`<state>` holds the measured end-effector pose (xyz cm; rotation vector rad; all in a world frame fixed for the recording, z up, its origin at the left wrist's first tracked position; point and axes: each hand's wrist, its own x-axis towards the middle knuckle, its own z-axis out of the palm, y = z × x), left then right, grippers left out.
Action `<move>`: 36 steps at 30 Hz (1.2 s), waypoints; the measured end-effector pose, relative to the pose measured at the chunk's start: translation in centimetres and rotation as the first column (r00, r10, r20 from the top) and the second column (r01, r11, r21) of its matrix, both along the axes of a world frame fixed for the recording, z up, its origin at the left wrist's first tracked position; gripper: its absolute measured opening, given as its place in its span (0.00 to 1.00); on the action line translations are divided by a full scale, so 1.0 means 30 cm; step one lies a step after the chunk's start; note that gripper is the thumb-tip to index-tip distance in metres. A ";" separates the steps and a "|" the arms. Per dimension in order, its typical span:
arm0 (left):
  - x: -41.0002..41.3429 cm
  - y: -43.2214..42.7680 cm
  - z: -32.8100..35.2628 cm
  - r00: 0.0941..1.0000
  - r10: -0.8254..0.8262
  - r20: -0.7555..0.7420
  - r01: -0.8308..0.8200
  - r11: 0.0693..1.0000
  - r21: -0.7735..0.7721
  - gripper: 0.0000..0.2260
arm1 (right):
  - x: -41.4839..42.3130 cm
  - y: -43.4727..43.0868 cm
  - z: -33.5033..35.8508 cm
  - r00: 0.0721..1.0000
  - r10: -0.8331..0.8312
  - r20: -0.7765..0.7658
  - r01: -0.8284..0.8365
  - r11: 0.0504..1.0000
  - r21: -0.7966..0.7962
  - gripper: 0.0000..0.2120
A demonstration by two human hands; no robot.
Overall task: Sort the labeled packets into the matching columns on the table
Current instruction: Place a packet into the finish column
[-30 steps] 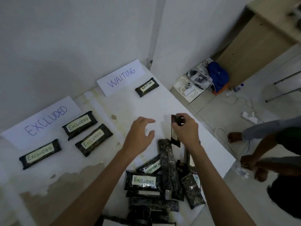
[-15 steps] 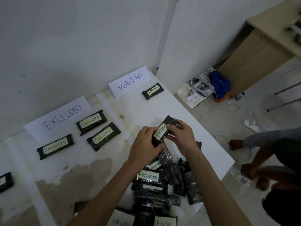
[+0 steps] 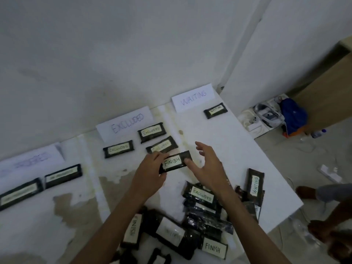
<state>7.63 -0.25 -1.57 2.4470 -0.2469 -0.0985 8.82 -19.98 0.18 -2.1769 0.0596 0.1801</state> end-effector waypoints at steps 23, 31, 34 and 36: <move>-0.762 0.976 -0.036 0.869 0.491 -0.056 -0.480 0.865 0.143 0.20 | -0.446 1.023 -0.176 0.632 0.773 0.053 -0.710 0.605 -0.359 0.35; -0.934 1.335 -0.105 0.734 0.670 -0.112 -0.661 0.742 0.110 0.18 | -0.556 1.351 -0.265 0.531 0.847 0.021 -0.777 0.497 -0.387 0.31; -0.996 1.466 -0.166 0.727 0.677 -0.115 -0.660 0.735 0.155 0.24 | -0.590 1.457 -0.321 0.505 0.862 0.050 -0.765 0.474 -0.437 0.29; -1.037 1.540 -0.194 0.707 0.698 -0.116 -0.680 0.715 0.160 0.26 | -0.618 1.525 -0.350 0.480 0.876 0.051 -0.765 0.447 -0.463 0.30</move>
